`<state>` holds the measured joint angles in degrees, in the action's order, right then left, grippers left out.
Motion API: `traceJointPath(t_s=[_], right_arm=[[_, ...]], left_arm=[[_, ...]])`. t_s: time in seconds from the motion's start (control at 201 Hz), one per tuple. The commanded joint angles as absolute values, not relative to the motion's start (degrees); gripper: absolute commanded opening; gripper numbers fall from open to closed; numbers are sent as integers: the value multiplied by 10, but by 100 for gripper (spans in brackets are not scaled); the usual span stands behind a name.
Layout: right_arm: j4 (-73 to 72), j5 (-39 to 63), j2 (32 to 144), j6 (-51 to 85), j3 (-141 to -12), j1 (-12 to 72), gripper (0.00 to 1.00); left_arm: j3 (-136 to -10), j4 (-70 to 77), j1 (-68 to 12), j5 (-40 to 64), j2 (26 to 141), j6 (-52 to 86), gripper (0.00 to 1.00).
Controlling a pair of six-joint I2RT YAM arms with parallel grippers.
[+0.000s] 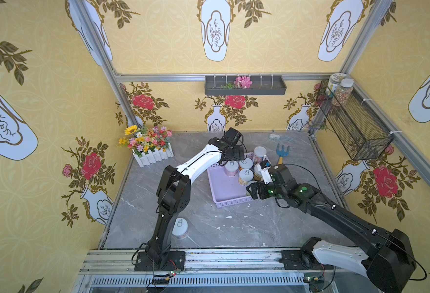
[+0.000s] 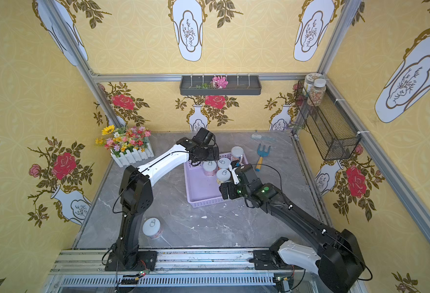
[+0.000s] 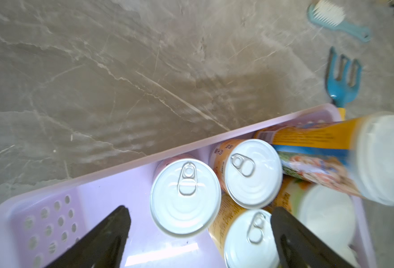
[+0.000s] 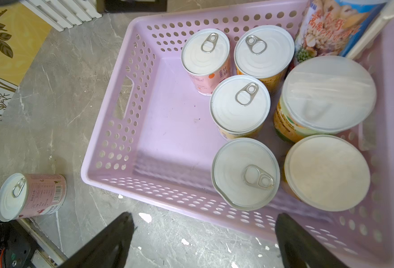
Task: Put the canned food in the basket
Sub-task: Place the canned food in the basket, then pick up the canned food from the center of the board.
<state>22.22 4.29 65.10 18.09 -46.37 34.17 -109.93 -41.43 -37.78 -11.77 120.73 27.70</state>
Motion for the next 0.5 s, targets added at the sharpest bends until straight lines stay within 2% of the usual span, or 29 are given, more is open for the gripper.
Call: traceJointPath(t_s=[0.0,0.284,0.498], right_arm=[[190,37,657,192,-470,364,100],[173,-43,748,178,-523,503,100],[131,-64,826,163,-571,595,99]], left_arm=[[-1059,-401,-377,-93,1156,285,100],[-870,-370,-365,-49,977,296,100],[-720,-395,-314,-30,829,319,100]])
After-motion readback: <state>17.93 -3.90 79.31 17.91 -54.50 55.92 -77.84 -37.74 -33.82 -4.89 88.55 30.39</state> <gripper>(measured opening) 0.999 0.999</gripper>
